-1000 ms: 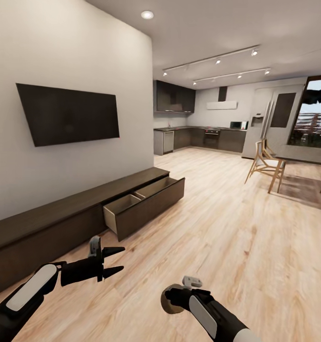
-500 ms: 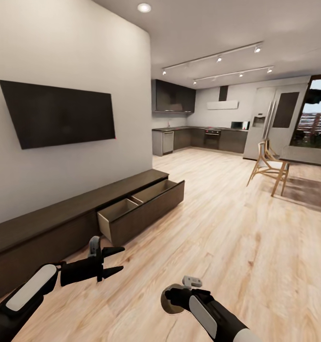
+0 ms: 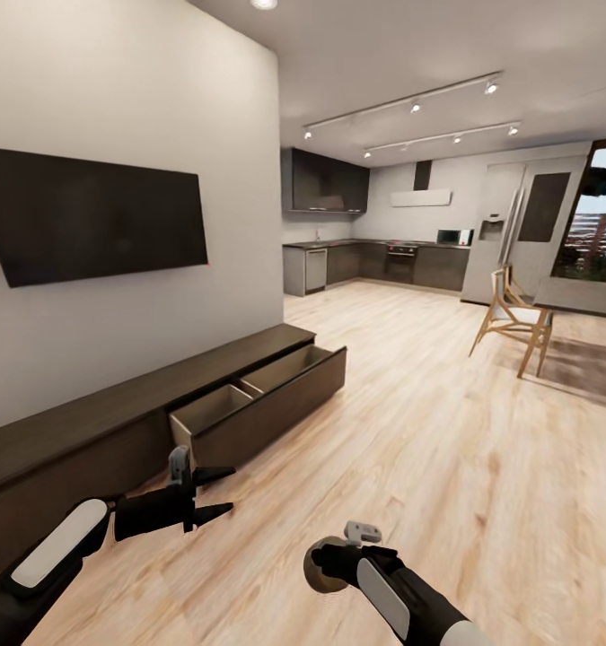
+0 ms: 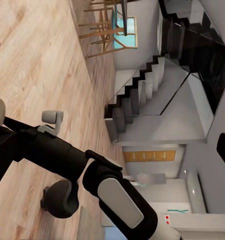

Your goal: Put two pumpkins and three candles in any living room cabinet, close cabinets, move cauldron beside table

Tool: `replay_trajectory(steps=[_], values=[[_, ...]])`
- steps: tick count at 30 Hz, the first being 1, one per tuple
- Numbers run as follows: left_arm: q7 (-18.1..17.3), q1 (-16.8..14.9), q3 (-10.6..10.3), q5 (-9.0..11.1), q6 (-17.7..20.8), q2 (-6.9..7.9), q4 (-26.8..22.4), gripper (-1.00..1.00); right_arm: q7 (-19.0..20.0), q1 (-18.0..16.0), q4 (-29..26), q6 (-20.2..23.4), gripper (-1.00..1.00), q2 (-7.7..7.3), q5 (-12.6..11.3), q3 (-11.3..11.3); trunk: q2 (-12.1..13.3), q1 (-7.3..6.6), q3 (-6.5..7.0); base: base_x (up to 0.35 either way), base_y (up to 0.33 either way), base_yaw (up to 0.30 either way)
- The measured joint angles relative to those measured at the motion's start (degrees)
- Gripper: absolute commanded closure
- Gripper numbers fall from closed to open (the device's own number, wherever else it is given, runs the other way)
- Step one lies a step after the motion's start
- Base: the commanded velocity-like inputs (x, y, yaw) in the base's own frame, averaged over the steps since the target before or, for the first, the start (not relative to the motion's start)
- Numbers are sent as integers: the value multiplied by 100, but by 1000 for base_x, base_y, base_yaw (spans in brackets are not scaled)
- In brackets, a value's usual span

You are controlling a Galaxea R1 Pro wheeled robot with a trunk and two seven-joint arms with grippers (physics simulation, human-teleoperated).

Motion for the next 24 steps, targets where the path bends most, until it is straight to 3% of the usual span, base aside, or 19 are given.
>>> replay_trajectory(steps=[24], values=[[1,0,0,-18,0,-1,2,-100,-1,-1,0,0,100,0,-1,2,0,0,0,305,64,0]])
